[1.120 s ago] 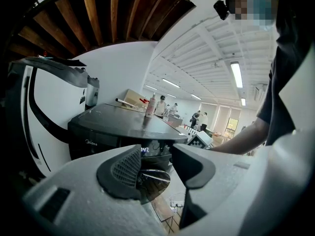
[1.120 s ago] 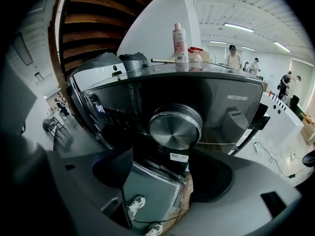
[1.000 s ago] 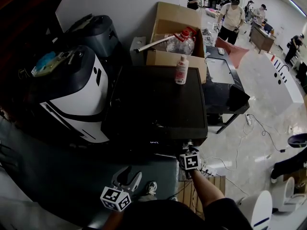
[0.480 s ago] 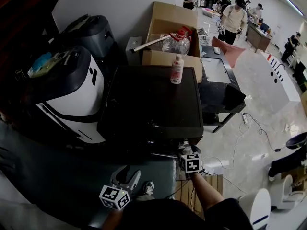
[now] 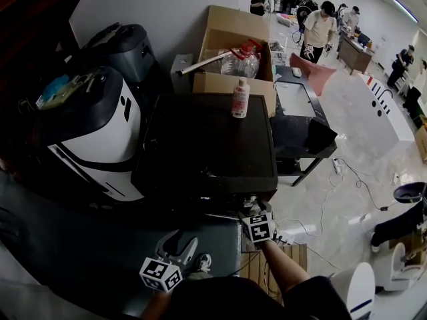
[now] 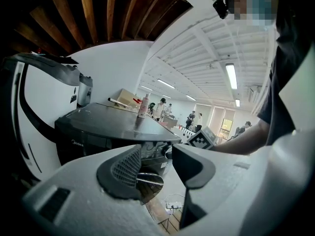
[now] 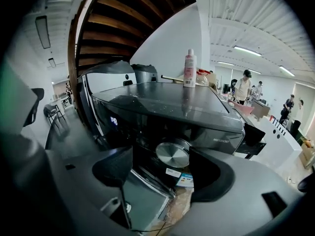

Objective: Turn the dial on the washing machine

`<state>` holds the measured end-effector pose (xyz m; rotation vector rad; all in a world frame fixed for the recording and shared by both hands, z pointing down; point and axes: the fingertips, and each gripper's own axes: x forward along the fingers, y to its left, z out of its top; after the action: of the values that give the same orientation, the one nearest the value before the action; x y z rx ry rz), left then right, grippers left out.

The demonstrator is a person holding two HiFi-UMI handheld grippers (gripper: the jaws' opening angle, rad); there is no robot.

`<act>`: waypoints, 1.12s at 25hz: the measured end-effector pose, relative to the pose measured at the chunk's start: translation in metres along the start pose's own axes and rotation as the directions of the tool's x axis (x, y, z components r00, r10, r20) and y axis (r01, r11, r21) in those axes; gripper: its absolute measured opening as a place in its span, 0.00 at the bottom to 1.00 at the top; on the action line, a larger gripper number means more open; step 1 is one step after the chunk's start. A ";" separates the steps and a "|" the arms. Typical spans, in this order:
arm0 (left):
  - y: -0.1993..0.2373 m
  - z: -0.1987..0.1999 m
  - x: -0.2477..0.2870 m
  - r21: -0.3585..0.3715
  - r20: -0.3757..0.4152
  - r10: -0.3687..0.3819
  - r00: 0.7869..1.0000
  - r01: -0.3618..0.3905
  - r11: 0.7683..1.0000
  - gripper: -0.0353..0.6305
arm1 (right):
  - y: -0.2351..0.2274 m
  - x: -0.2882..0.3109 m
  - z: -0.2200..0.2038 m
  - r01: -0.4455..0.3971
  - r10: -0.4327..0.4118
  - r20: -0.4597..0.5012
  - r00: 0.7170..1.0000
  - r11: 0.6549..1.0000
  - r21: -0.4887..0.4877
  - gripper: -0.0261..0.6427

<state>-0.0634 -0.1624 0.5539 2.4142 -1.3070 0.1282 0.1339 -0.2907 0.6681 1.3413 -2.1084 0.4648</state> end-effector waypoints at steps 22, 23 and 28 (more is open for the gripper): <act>0.009 -0.004 -0.019 -0.013 0.016 0.053 0.998 -0.053 0.998 0.34 | -0.009 0.018 -0.019 0.025 -0.020 -0.046 0.999 0.991 0.128 0.56; 0.010 -0.005 -0.019 -0.013 0.015 0.051 0.999 -0.051 0.999 0.34 | -0.009 0.019 -0.020 0.024 -0.017 -0.053 0.998 0.990 0.136 0.56; 0.012 -0.004 -0.021 -0.012 0.014 0.060 0.998 -0.059 0.998 0.34 | -0.010 0.019 -0.023 0.031 -0.023 -0.054 0.998 0.988 0.152 0.56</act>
<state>-0.0851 -0.1500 0.5556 2.3713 -1.3826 0.1198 0.1435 -0.2957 0.6976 1.4256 -2.0440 0.6548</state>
